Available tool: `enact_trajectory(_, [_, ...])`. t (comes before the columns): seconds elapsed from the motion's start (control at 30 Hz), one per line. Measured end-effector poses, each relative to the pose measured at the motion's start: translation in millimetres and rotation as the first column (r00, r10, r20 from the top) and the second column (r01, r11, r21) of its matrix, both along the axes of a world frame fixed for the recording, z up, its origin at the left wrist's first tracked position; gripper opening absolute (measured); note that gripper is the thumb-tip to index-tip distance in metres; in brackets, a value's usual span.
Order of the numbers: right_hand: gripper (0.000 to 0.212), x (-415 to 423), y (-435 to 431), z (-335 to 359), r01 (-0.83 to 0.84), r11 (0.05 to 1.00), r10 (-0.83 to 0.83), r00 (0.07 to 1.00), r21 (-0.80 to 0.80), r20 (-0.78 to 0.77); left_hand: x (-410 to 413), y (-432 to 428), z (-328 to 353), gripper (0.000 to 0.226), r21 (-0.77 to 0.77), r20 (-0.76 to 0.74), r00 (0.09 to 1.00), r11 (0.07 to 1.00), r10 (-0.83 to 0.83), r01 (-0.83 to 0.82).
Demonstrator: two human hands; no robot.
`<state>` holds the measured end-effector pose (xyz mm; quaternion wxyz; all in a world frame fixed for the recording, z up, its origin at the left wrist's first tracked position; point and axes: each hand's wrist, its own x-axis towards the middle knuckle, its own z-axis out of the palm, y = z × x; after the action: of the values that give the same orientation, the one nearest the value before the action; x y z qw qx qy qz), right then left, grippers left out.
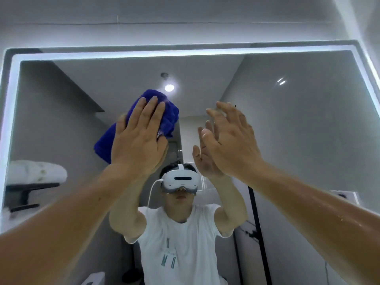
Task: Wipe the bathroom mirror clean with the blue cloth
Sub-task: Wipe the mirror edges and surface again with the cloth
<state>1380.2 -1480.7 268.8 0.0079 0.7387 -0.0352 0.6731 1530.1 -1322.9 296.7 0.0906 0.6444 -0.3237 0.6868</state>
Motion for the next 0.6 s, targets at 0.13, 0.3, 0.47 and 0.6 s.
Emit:
enact_trajectory(0.13, [0.055,13.9,20.0,-19.2,-0.001,1.000,0.002,0.999,0.019,-0.034,5.1,5.8,-59.0,0.061,0.101,0.030,0.999,0.994,0.027,-0.030])
enact_trajectory(0.3, [0.052,19.5,43.4,-43.4,-0.053,0.999,0.053,0.998,-0.013,-0.022,18.0,20.1,-149.7,0.066,0.294,0.151,0.989,0.955,-0.013,-0.032])
enact_trajectory(0.47, [0.052,12.5,60.7,-70.6,-0.053,0.999,0.053,0.997,-0.004,-0.062,32.9,43.0,-253.7,0.077,0.487,0.225,0.974,0.861,0.034,-0.143])
enact_trajectory(0.6, [0.051,2.6,70.2,-100.6,-0.100,0.993,0.108,0.985,0.059,-0.136,38.8,67.7,-291.1,0.119,0.677,0.320,0.942,0.669,0.105,-0.305])
